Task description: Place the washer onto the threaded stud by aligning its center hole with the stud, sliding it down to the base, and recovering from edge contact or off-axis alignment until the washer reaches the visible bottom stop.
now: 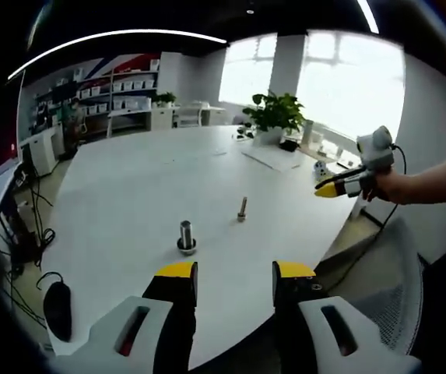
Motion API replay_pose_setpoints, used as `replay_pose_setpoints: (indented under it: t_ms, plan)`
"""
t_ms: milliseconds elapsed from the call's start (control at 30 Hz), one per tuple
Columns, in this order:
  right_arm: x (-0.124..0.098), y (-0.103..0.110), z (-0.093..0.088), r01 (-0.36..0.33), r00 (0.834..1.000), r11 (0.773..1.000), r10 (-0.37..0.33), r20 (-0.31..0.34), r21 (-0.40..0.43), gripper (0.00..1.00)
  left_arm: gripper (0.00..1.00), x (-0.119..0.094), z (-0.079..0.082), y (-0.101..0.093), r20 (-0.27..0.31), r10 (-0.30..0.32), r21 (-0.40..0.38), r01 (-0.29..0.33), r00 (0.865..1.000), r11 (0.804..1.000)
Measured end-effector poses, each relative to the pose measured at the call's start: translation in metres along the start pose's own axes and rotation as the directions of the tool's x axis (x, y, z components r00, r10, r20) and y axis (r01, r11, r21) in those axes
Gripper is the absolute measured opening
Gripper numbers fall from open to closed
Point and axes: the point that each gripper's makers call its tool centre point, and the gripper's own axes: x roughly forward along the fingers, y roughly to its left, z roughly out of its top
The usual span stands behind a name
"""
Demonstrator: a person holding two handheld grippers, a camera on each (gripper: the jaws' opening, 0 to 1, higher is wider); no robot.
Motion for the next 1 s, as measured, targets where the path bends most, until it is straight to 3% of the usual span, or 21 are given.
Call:
replay_pose_setpoints:
  t_ms: [700,1000]
  plan:
    - [-0.008,0.004,0.007,0.026,0.998,0.999,-0.028,0.063,0.025,0.25,0.36,-0.008,0.009,0.006,0.065,0.031,-0.009,-0.031,0.997,0.999]
    - [-0.016,-0.006,-0.006,0.047,0.997,0.999,-0.048,0.068,0.023,0.27,0.38,-0.01,0.008,0.006,0.066,0.05,-0.001,-0.051,0.997,0.999]
